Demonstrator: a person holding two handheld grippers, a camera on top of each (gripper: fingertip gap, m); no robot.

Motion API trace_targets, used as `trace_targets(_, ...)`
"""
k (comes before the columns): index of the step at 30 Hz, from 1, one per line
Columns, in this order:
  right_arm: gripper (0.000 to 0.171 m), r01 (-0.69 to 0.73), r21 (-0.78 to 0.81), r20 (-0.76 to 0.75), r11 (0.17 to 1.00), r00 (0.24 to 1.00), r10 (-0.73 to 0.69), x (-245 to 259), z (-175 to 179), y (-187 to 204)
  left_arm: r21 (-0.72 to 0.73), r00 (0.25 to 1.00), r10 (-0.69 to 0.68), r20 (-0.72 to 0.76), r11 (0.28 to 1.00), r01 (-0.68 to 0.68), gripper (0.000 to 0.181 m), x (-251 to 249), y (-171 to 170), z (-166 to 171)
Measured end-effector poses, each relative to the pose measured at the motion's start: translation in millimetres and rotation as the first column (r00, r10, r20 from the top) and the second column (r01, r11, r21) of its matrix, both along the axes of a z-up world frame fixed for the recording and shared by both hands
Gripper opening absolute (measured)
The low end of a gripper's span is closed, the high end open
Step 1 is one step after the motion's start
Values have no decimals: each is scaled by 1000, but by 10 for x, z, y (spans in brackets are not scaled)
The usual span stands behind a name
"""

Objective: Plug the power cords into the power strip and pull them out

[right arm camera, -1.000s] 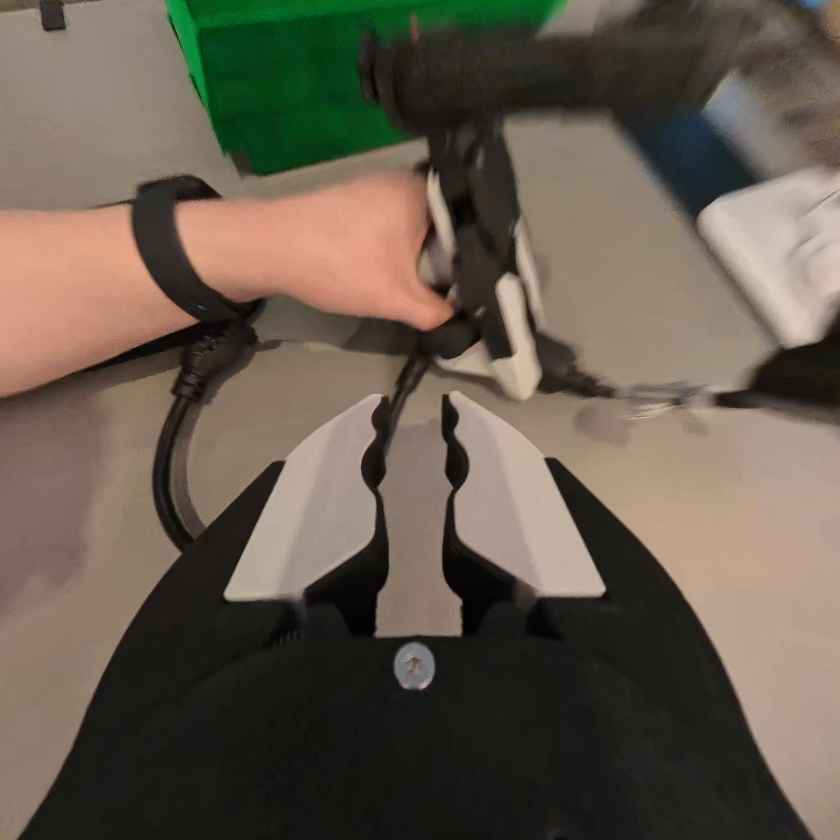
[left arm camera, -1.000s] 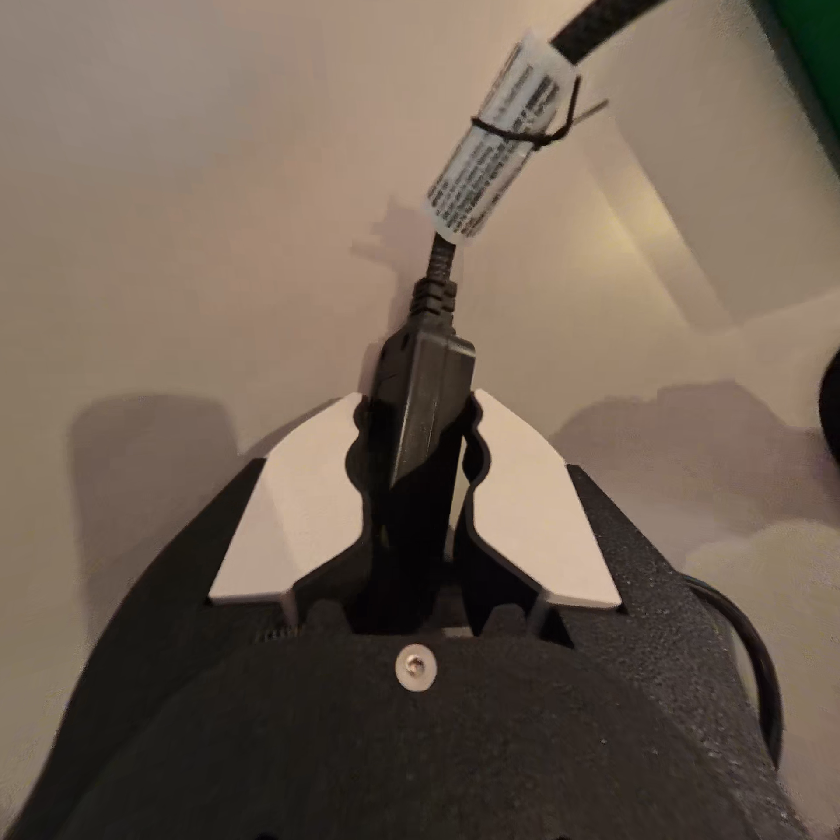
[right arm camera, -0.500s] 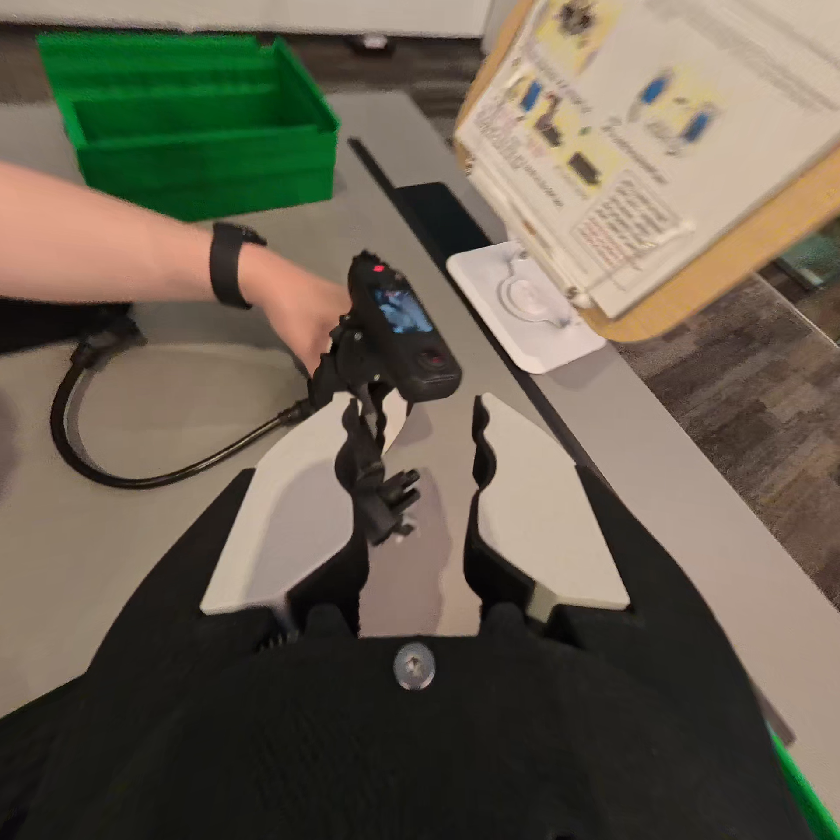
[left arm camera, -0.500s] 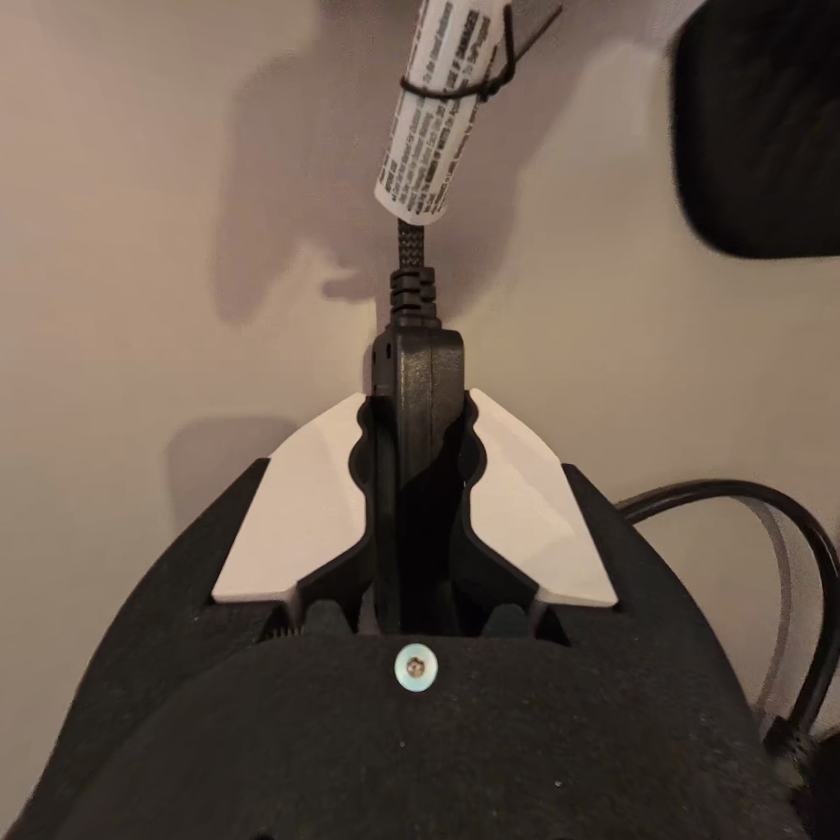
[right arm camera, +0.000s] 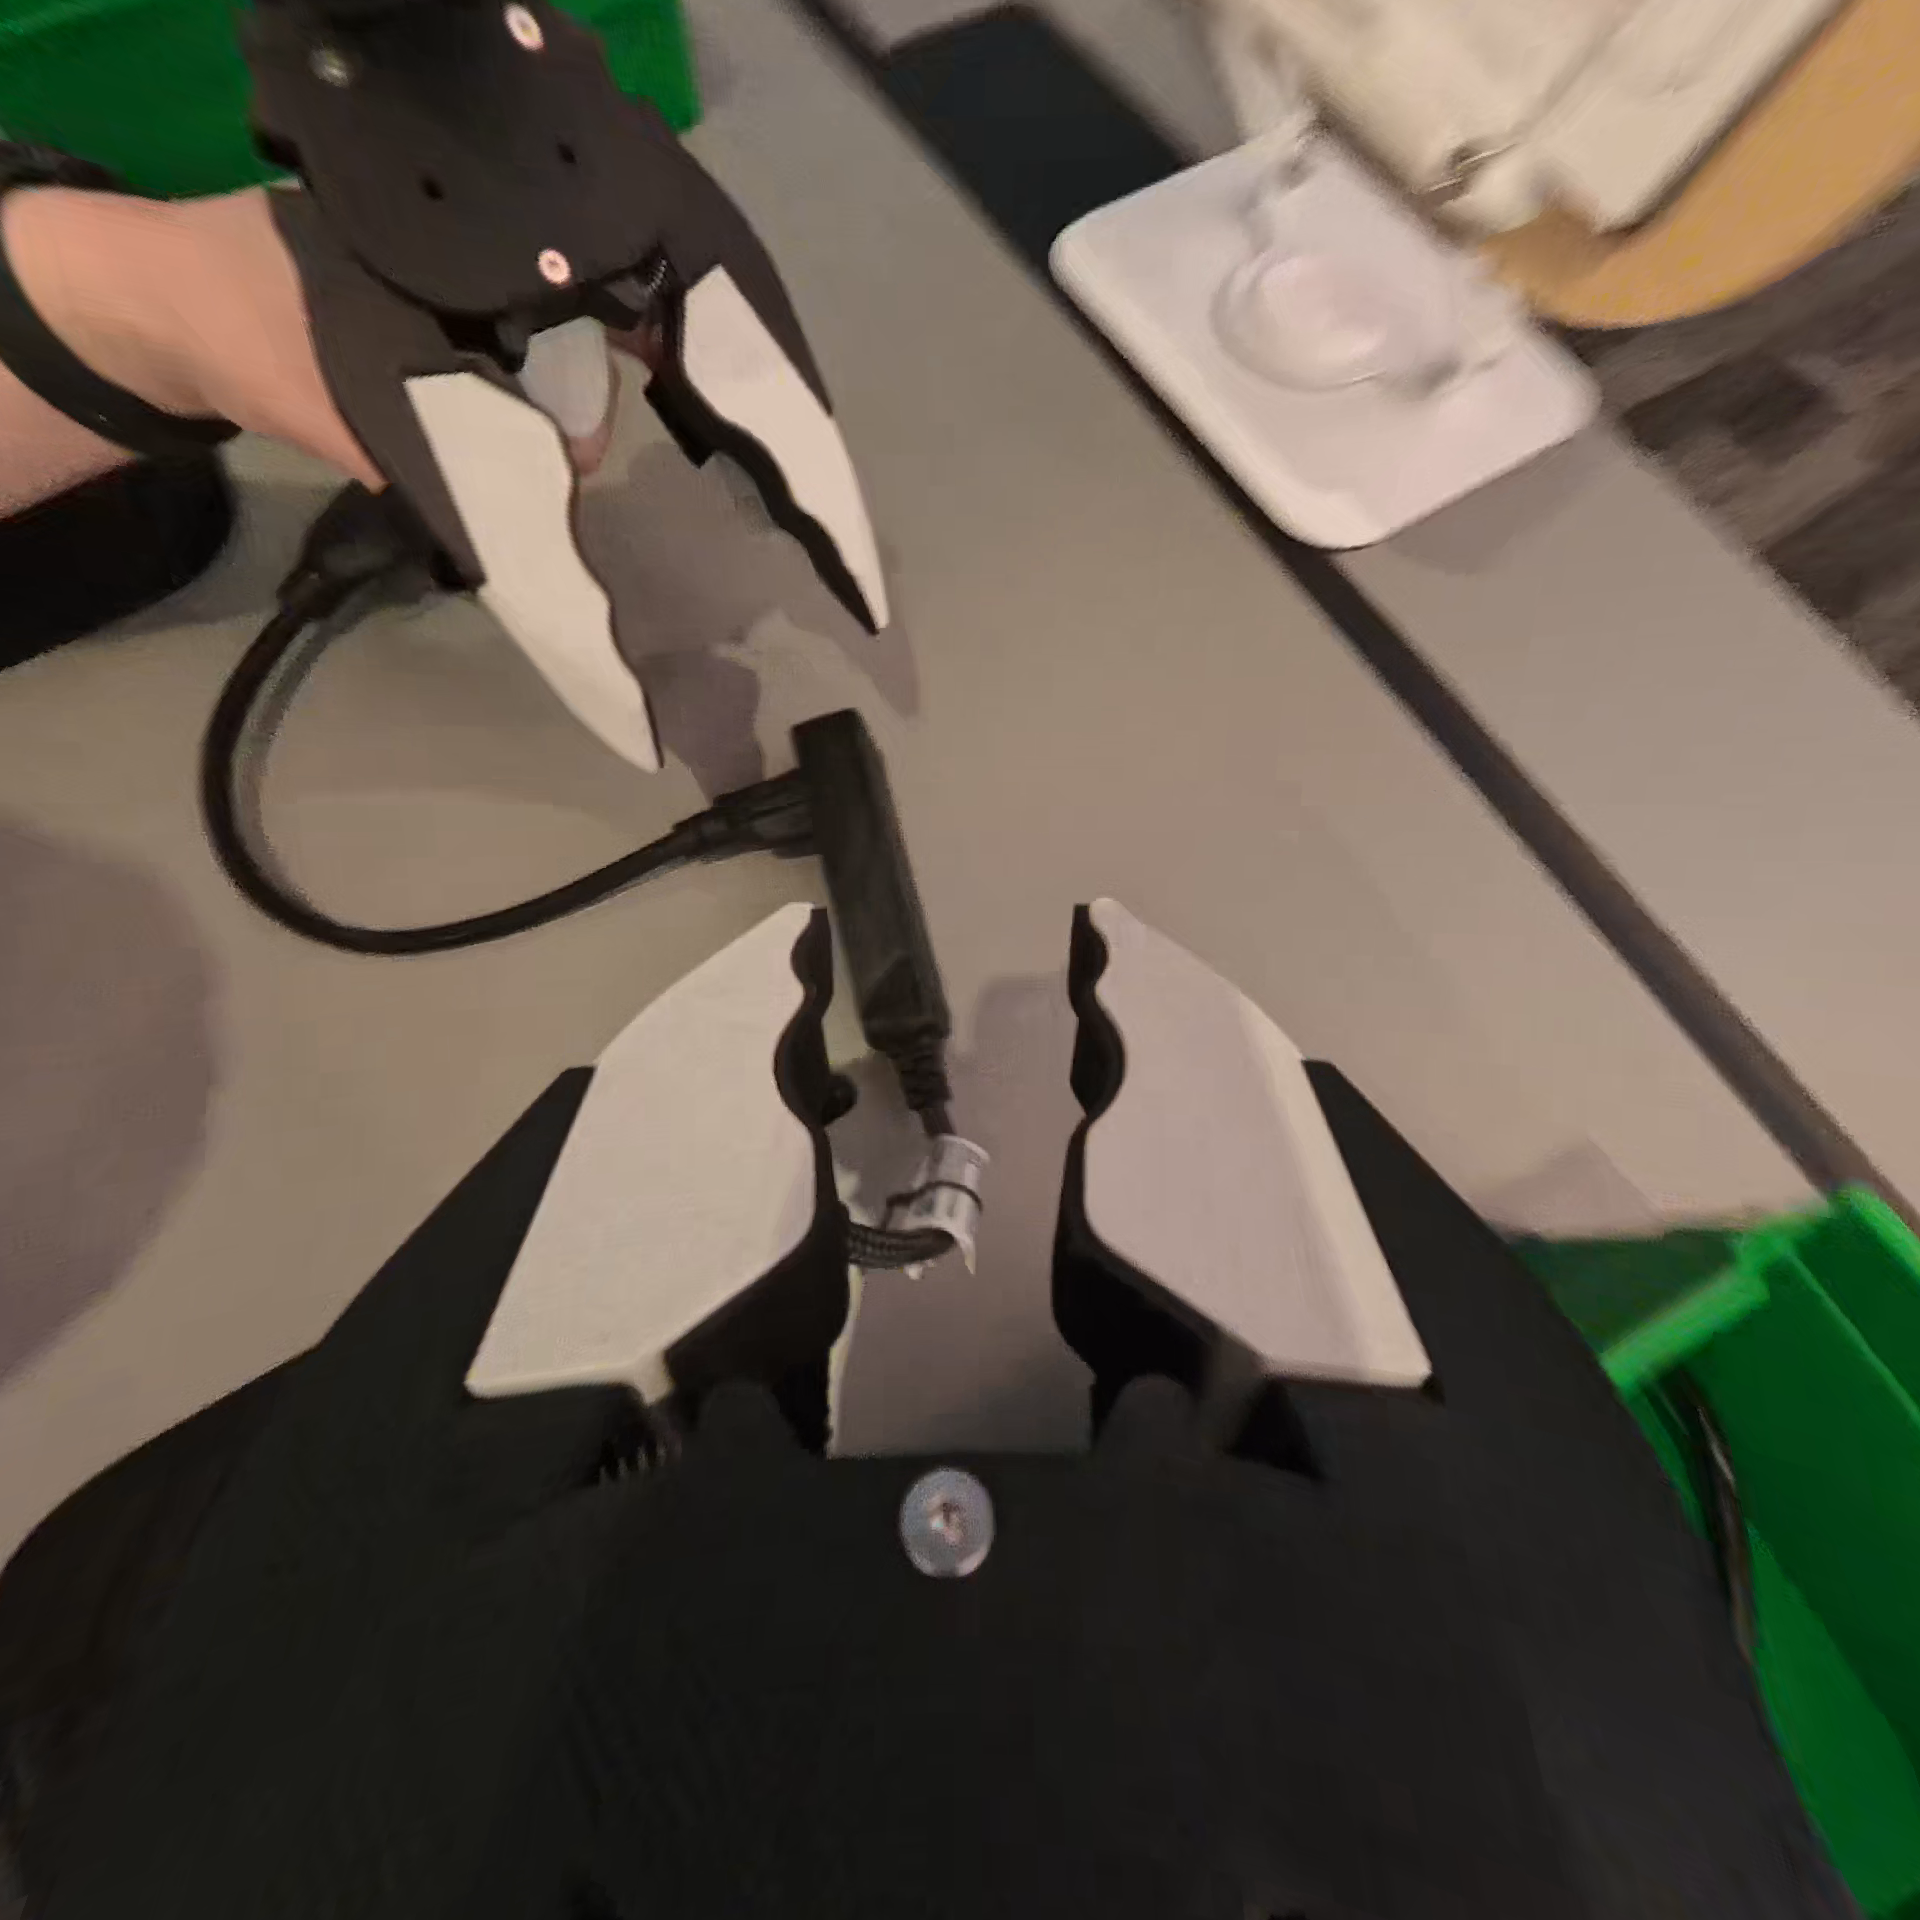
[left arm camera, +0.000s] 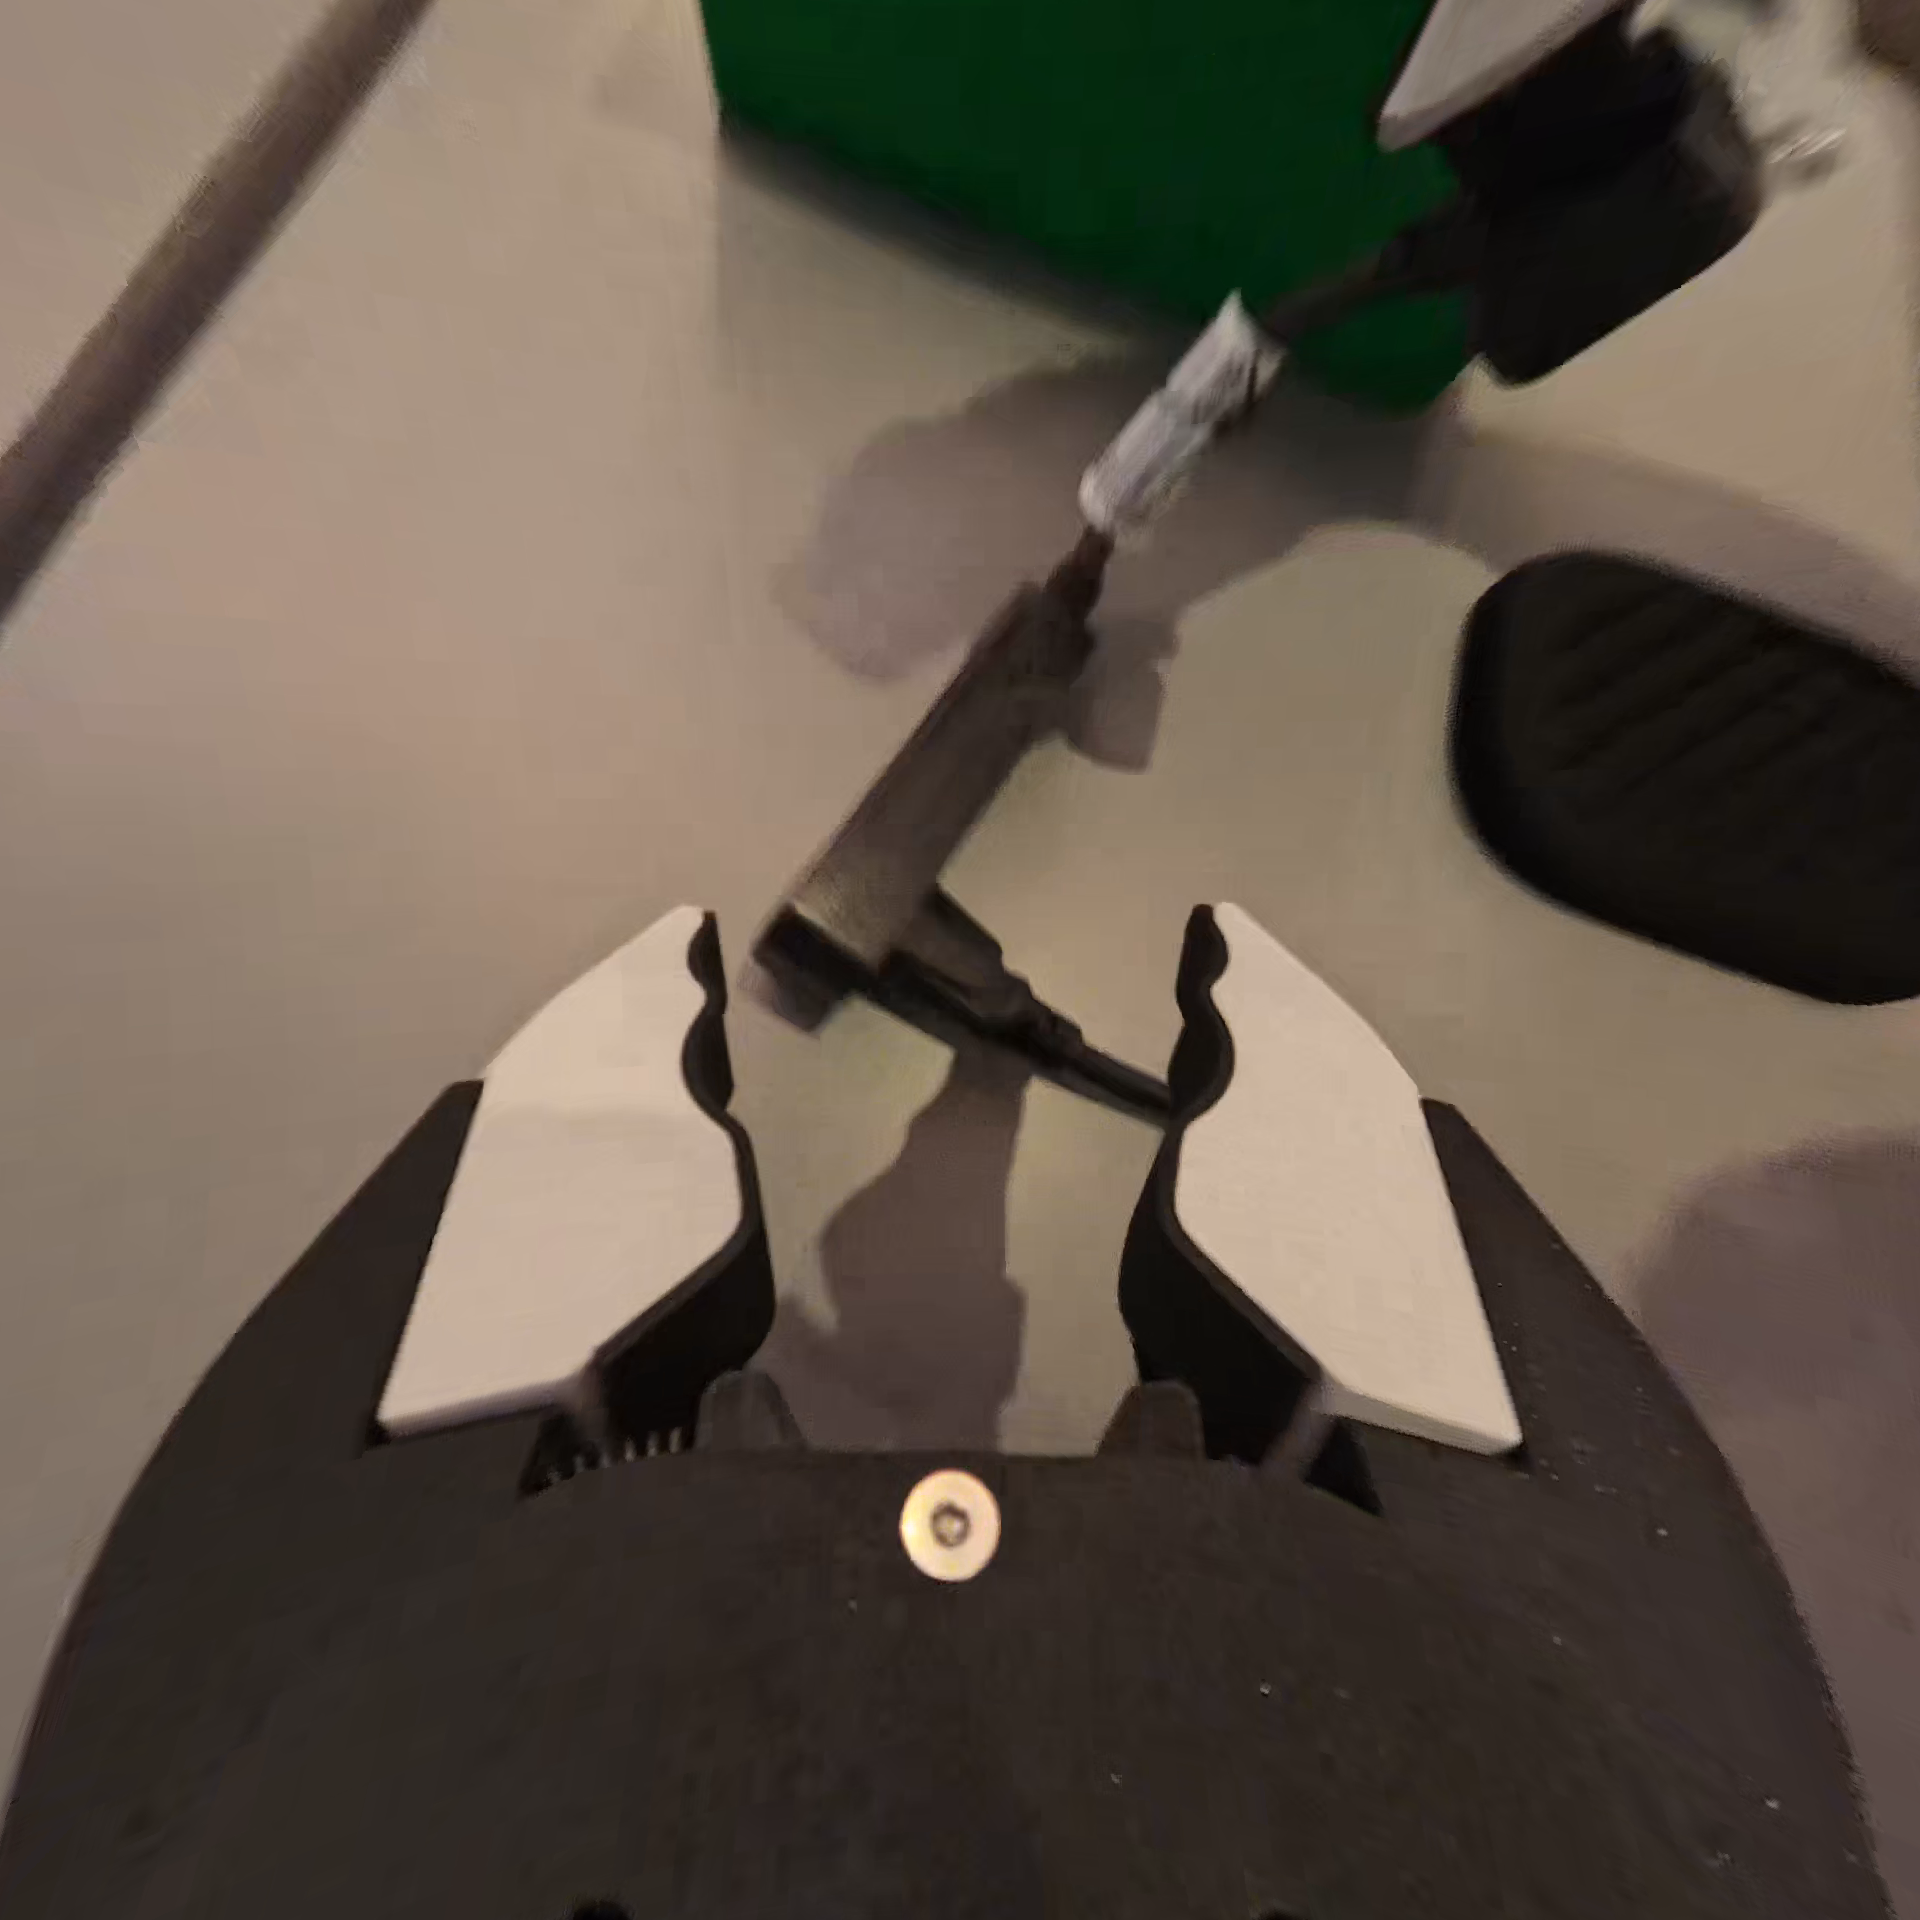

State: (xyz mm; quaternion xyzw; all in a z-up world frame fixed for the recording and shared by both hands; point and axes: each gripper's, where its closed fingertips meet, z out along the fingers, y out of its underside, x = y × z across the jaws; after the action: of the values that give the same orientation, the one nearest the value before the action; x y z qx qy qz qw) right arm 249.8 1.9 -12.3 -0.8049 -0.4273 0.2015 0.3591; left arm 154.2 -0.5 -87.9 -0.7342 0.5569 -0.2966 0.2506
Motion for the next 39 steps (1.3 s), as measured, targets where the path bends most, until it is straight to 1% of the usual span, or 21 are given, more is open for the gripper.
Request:
trace_targets(2, 46, -143, -158, -26, 977, 990, 140, -285, -121, 1, -1, 988, 97, -118, 995, -98, 82, -93, -127, -268)
trace_targets(4, 46, -234, -344, -38, 909, 971, 235, -400, -219, -20, -53, 974, 144, -174, 986, -155, 77, -82, -258, -502)
trace_targets(6, 46, -230, -465, -50, 855, 971, 234, -416, -220, 65, -84, 954, 235, -188, 964, -254, 72, -61, -244, -630)
trace_targets(7, 46, -222, -480, -69, 849, 974, 215, -439, -184, 141, -69, 941, 288, -180, 950, -304, 65, -64, -195, -629)
trace_targets(8, 46, -226, -466, -103, 855, 974, 202, -479, -131, 221, -51, 928, 328, -176, 938, -342, 62, -68, -156, -622)
trace_targets(10, 45, -230, -404, -161, 886, 971, 179, -540, -46, 390, -28, 907, 366, -209, 925, -380, 48, -75, -121, -658)
trace_targets(11, 46, -212, -374, -172, 903, 973, 157, -547, -39, 486, 25, 893, 383, -235, 921, -388, 43, -98, -73, -678)
trace_targets(12, 44, -177, -347, -172, 921, 977, 123, -543, -71, 584, 53, 891, 380, -248, 924, -379, 44, -84, -50, -684)
trace_targets(13, 41, -136, -340, -141, 931, 986, 93, -515, -179, 653, 74, 886, 381, -263, 924, -375, 43, -78, -28, -692)
trace_targets(14, 41, -98, -361, -67, 927, 995, 79, -460, -371, 660, 102, 883, 380, -274, 925, -366, 41, -76, 1, -699)
trace_targets(15, 41, -69, -403, 21, 913, 996, 84, -397, -594, 607, 129, 886, 369, -279, 929, -347, 32, -75, 28, -702)
trace_targets(16, 40, -46, -443, 90, 896, 991, 95, -349, -798, 526, 139, 891, 349, -289, 937, -321, 29, -83, 45, -703)
trace_targets(18, 34, -26, -479, 160, 877, 980, 116, -327, -1089, 371, 91, 907, 310, -287, 951, -296, 28, -99, 61, -694)
trace_targets(19, 34, -38, -469, 147, 882, 982, 120, -373, -1152, 321, 87, 916, 293, -275, 956, -279, 28, -111, 85, -693)
trace_targets(21, 32, -75, -478, 58, 875, 991, 117, -510, -1143, 196, 97, 928, 289, -237, 957, -274, 28, -131, 148, -689)
trace_targets(23, 43, -50, -472, 48, 880, 995, 83, -560, -1175, 139, 103, 934, 289, -208, 956, -273, 28, -122, 184, -687)
trace_targets(26, 39, -9, -370, 136, 929, 989, 64, -532, -1237, 148, 162, 944, 297, -146, 948, -273, 32, -70, 230, -690)
trace_targets(29, 33, 26, -297, 222, 955, 974, 42, -505, -1288, 163, 137, 948, 303, -103, 948, -288, 29, -68, 242, -683)
trace_targets(31, 33, 47, -258, 261, 965, 965, 23, -508, -1299, 164, 144, 949, 305, -82, 946, -291, 29, -67, 244, -682)
trace_targets(35, 34, 53, -155, 394, 986, 919, 13, -502, -1345, 165, 167, 945, 314, -94, 941, -296, 28, -67, 243, -686)
trace_targets(39, 38, 57, -175, 502, 983, 864, 39, -488, -1415, 163, 153, 949, 301, -94, 946, -285, 29, -64, 245, -689)
